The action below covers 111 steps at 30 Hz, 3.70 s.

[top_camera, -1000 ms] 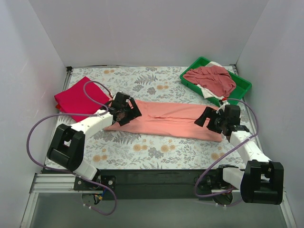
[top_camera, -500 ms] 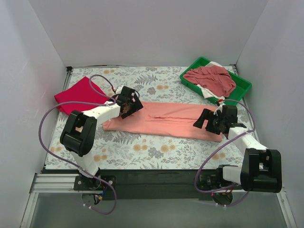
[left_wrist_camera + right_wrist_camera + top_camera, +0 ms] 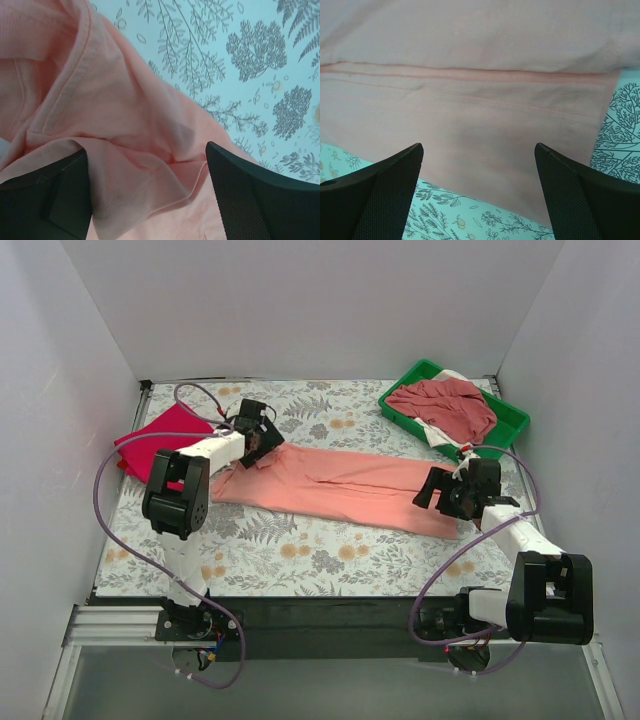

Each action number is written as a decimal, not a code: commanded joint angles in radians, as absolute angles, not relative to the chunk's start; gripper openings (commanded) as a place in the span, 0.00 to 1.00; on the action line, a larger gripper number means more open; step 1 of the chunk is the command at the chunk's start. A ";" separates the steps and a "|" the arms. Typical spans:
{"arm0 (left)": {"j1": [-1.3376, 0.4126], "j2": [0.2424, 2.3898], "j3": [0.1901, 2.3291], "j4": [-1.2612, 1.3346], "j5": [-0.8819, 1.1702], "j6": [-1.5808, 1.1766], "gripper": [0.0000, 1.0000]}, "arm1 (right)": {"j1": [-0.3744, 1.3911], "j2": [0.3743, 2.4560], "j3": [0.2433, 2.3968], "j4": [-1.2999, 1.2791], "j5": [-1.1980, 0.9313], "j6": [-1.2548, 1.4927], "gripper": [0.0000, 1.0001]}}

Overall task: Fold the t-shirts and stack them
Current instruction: Fold the tshirt

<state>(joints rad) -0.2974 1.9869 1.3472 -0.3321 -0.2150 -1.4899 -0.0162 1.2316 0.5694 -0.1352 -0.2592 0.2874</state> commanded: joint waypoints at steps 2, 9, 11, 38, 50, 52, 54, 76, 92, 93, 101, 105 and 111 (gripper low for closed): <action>-0.253 2.029 1.425 -0.345 -0.134 -1.456 0.79 | -0.011 1.236 0.606 -0.164 -0.209 0.256 0.98; -0.250 2.043 1.466 -0.370 -0.032 -1.448 0.79 | -0.011 1.264 0.614 -0.172 -0.195 0.249 0.98; -0.249 2.022 1.468 -0.376 -0.014 -1.451 0.79 | -0.012 1.276 0.615 -0.175 -0.190 0.245 0.98; -0.097 2.169 1.826 -0.568 0.031 -1.554 0.79 | -0.011 1.226 0.633 -0.242 -0.089 0.241 0.99; -0.139 1.763 1.395 -0.462 -0.002 -1.488 0.83 | -0.005 1.163 0.698 -0.132 -0.225 0.261 0.98; -0.192 1.715 1.320 -0.424 -0.002 -1.482 0.84 | -0.002 1.212 0.742 -0.118 -0.245 0.258 0.98; -0.269 1.675 1.249 -0.385 -0.002 -1.444 0.86 | 0.037 1.276 0.778 -0.097 -0.258 0.256 0.98; -0.334 2.081 1.407 -0.364 0.107 -1.443 0.88 | 0.143 1.612 0.789 -0.009 -0.232 0.294 0.98; -0.383 2.485 1.937 -0.428 0.317 -1.472 0.90 | 0.336 1.226 0.420 -0.031 -0.328 0.445 0.98; -0.387 2.502 1.968 -0.428 0.328 -1.477 0.90 | 0.354 1.198 0.402 -0.031 -0.334 0.465 0.98; -0.406 2.632 2.129 -0.321 0.379 -1.566 0.93 | 0.495 1.079 0.339 -0.011 -0.396 0.541 0.98; -0.407 2.695 2.184 -0.239 0.437 -1.652 0.93 | 0.572 1.095 0.327 0.058 -0.422 0.575 0.98; -0.419 2.763 2.238 -0.115 0.433 -1.721 0.94 | 0.689 1.212 0.371 0.146 -0.419 0.611 0.98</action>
